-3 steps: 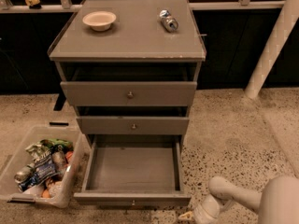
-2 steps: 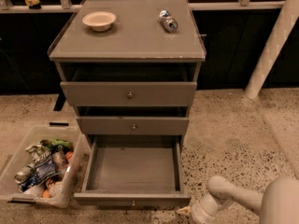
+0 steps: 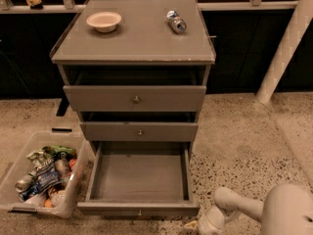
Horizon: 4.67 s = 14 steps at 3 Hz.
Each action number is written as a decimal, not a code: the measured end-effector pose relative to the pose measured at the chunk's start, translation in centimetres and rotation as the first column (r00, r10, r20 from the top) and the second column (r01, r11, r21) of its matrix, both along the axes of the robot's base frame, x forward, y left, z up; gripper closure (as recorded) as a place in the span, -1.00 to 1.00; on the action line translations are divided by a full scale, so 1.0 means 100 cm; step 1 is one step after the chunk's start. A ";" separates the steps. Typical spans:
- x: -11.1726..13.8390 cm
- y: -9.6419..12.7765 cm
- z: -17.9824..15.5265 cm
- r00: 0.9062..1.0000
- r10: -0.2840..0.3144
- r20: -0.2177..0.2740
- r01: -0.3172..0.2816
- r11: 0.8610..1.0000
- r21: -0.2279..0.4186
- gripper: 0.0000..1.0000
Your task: Close bottom drawer
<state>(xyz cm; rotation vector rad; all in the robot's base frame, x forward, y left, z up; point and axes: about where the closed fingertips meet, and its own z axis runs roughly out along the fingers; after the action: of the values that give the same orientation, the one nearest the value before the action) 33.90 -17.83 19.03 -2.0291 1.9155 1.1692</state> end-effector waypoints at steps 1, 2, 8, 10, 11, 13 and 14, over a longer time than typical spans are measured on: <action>0.003 0.010 -0.035 0.998 -0.025 -0.052 0.023 0.999 -0.034 -1.00; 0.020 0.017 -0.049 0.995 -0.093 -0.018 0.093 0.995 -0.044 -1.00; 0.073 0.057 -0.099 0.935 -0.325 0.144 0.341 0.935 -0.101 -1.00; 0.083 0.116 -0.112 0.966 -0.243 0.084 0.250 0.964 -0.085 -1.00; 0.122 0.099 -0.095 0.935 -0.323 0.149 0.336 0.939 -0.077 -1.00; 0.123 0.119 -0.103 0.933 -0.330 0.145 0.341 0.938 -0.063 -1.00; 0.124 0.167 -0.122 0.943 -0.310 0.123 0.317 0.948 -0.041 -1.00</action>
Offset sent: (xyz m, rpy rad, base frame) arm 0.0673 0.0184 -0.0591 -0.0618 -0.1193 -0.2523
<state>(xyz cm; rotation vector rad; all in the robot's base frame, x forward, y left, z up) 46.26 -1.10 6.78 -1.6897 2.1369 0.9075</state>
